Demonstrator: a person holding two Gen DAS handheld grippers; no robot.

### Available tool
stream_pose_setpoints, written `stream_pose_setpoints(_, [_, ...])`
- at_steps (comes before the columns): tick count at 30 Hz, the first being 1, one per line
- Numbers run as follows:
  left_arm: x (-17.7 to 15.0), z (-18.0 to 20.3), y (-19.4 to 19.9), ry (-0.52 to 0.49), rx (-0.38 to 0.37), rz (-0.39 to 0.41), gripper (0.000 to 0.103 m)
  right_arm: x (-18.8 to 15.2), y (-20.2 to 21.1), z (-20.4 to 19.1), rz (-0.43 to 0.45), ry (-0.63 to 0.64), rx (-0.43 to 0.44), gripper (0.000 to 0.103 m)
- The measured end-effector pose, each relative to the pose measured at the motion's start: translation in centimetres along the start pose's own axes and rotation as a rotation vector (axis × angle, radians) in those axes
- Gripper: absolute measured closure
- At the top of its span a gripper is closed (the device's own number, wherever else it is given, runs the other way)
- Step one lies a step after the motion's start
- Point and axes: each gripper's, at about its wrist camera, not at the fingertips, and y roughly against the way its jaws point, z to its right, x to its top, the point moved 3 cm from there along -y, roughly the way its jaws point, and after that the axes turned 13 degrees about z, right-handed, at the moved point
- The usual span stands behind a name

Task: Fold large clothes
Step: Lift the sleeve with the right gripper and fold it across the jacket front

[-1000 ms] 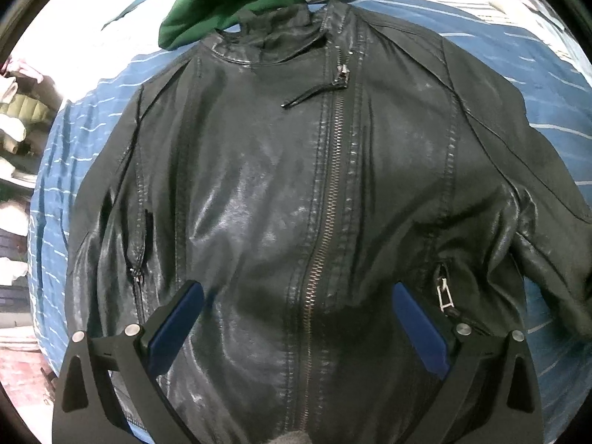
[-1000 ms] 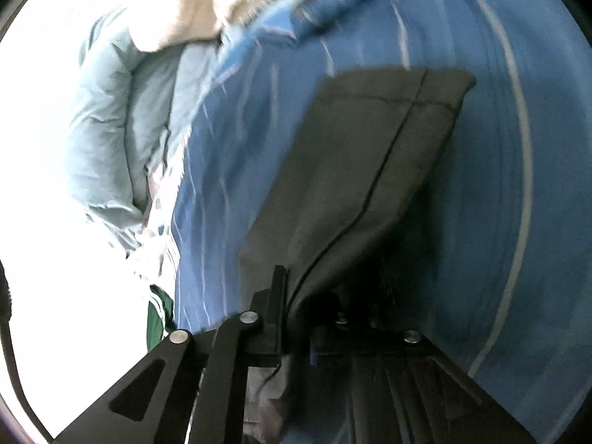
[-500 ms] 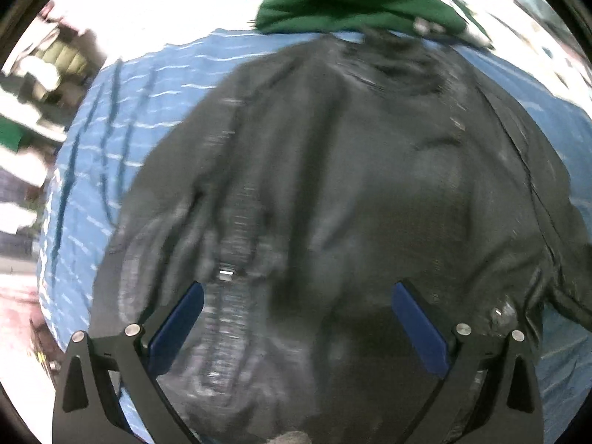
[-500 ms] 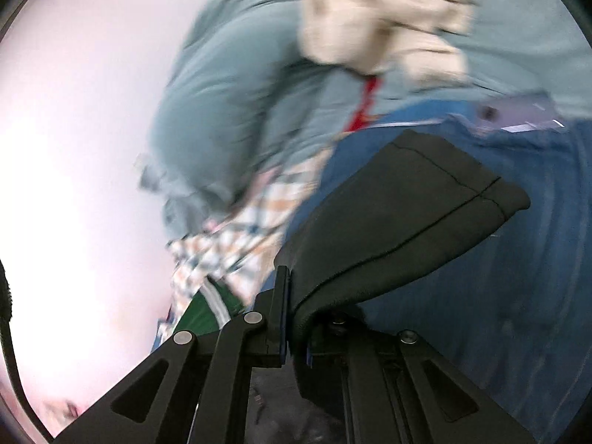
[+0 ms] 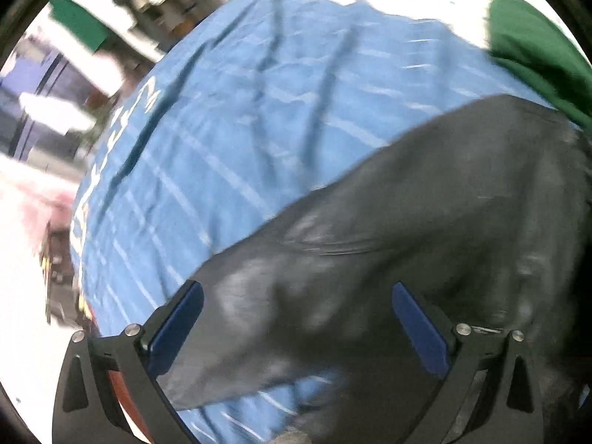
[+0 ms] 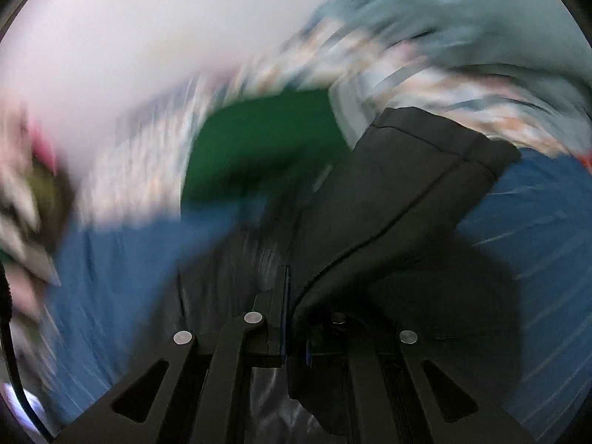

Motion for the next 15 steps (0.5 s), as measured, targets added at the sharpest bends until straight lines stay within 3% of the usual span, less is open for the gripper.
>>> stream_pose_setpoints(3, [-0.9, -3.3, -1.8, 0.053, 0.031, -0.044, 0.0, -7.0, -5.8, -7.6, -0.247, 0.313, -0.012, 0.092])
stream_pose_setpoints(5, [-1.8, -5.2, -2.2, 0.083, 0.041, -0.067, 0.0, -9.9, -6.2, -11.0, -0.282, 0.51, -0.05, 0.088])
stream_pose_setpoints(6, [-2.2, -5.9, -2.2, 0.094, 0.041, -0.073, 0.0, -10.4, -5.6, -11.9, -0.278, 0.544, -0.03, 0.086])
stream_pose_setpoints(8, [-3.0, -7.4, -2.1, 0.115, 0.035, -0.094, 0.0, -10.0, -3.8, -12.2, -0.291, 0.5, 0.042, 0.078])
stream_pose_setpoints(10, [-3.9, -8.5, -1.7, 0.136, 0.02, -0.114, 0.0, -8.5, -1.2, -11.1, -0.313, 0.362, 0.127, 0.074])
stream_pose_setpoints(15, [-7.3, -11.2, -0.5, 0.225, -0.045, -0.17, 0.0, -4.1, 4.1, -6.0, -0.286, 0.114, 0.161, 0.073])
